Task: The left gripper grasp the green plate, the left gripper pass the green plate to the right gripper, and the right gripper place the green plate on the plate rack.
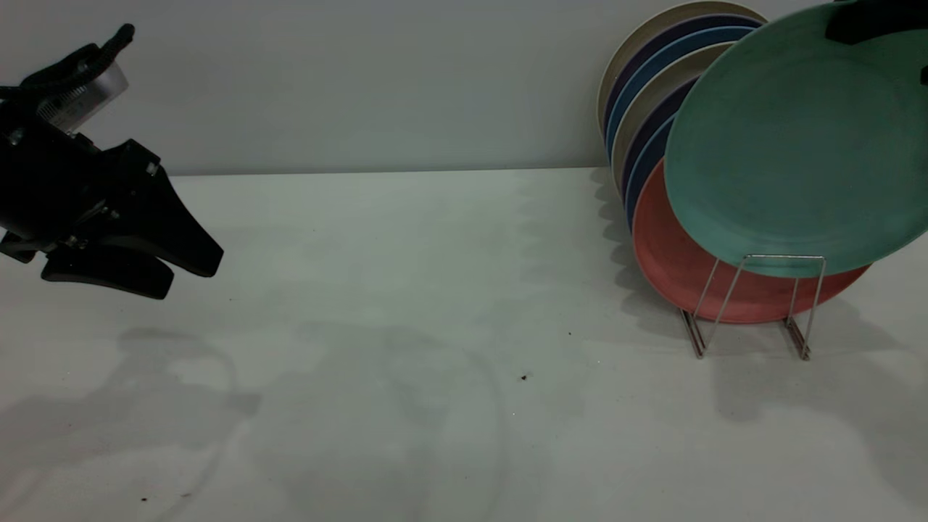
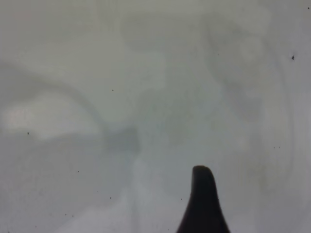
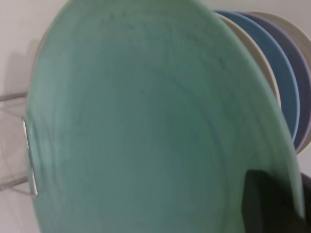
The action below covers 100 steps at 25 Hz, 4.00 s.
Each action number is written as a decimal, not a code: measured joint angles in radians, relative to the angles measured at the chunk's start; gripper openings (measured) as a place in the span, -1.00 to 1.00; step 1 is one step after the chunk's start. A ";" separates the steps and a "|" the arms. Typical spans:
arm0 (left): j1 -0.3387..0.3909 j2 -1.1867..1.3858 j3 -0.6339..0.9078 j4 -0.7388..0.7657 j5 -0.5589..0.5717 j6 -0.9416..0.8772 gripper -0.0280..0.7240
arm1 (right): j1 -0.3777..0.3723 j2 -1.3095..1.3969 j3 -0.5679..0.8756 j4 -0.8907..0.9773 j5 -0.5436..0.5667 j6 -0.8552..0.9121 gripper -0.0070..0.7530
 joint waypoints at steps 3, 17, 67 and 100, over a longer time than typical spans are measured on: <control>0.000 0.000 0.000 0.000 0.000 -0.004 0.65 | 0.000 0.000 0.000 0.000 0.010 0.000 -0.82; 0.000 0.000 0.000 0.000 0.000 -0.004 0.65 | 0.000 0.019 0.000 0.106 0.150 -0.001 -0.62; 0.000 -0.065 -0.012 0.420 -0.068 -0.362 0.57 | -0.128 0.019 -0.146 0.075 0.667 1.317 -0.42; -0.003 -1.281 0.104 0.893 0.492 -0.858 0.57 | -0.148 -0.955 0.222 -0.336 1.023 1.580 -0.36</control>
